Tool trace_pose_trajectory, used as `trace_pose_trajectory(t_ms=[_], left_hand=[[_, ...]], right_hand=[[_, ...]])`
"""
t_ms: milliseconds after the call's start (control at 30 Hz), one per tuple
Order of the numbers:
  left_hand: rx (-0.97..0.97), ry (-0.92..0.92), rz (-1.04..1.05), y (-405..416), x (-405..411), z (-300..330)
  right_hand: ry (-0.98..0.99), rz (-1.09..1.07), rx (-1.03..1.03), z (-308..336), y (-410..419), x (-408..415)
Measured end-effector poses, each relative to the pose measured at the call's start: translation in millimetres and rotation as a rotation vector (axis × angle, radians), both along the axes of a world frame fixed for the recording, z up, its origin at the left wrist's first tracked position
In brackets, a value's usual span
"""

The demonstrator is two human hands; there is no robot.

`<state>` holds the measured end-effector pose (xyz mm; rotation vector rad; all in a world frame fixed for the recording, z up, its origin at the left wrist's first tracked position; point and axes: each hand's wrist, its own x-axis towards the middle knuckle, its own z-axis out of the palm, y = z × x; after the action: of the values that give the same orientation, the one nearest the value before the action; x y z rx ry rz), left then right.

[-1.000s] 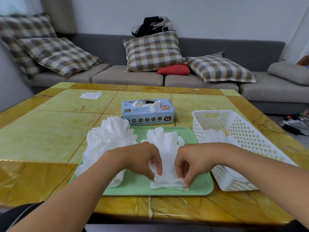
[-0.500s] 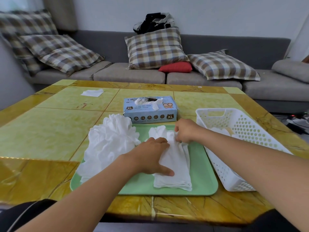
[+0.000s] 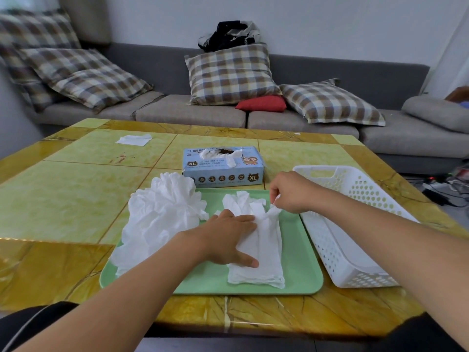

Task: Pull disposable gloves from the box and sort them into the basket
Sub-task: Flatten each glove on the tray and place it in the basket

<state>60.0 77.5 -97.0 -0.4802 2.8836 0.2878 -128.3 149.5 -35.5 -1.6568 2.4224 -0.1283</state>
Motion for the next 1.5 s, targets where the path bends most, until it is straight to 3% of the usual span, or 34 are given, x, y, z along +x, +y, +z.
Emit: trace_pose_trajectory(t_ms=[233, 467, 633, 733, 833, 1000, 1067, 1133, 1200, 1300, 1500], left_hand=[[0.036, -0.007, -0.009, 0.1, 1.9, 1.4], [0.032, 0.087, 0.021, -1.5, 2.1, 0.3], [0.063, 0.069, 0.100, -3.4, 2.5, 0.7], [0.064, 0.058, 0.086, -3.6, 2.5, 1.3], [0.044, 0.039, 0.069, -4.9, 1.0, 2.0], [0.069, 0.117, 0.061, -6.6, 3.7, 5.8], [0.125, 0.289, 0.059, -10.5, 6.1, 15.9], [0.207, 0.377, 0.013, -13.3, 9.6, 28.8], [0.291, 0.263, -0.049, -11.1, 16.7, 35.3], [0.344, 0.067, -0.100, -6.3, 30.4, 28.0], [0.365, -0.004, -0.067, -3.9, 33.2, 22.3]], right_hand=[[0.129, -0.032, 0.236, -16.0, -11.7, 11.3], [0.075, -0.160, -0.078, -21.9, -24.3, 15.6], [-0.004, -0.180, -0.024, -39.5, -41.4, 8.9], [-0.084, -0.187, -0.092, -43.3, -48.9, 1.6], [-0.100, -0.114, -0.164, -42.7, -44.9, 2.2], [0.103, 0.081, -0.153, -2.4, -20.0, 20.5], [0.114, 0.265, 0.043, 14.7, -0.5, 32.6], [-0.006, 0.438, 0.302, 15.9, 21.4, 44.1], [-0.112, 0.515, 0.417, 4.4, 42.1, 50.5], [-0.069, 0.541, 0.332, -12.3, 61.3, 47.0], [-0.030, 0.532, 0.233, -23.3, 75.7, 42.6]])
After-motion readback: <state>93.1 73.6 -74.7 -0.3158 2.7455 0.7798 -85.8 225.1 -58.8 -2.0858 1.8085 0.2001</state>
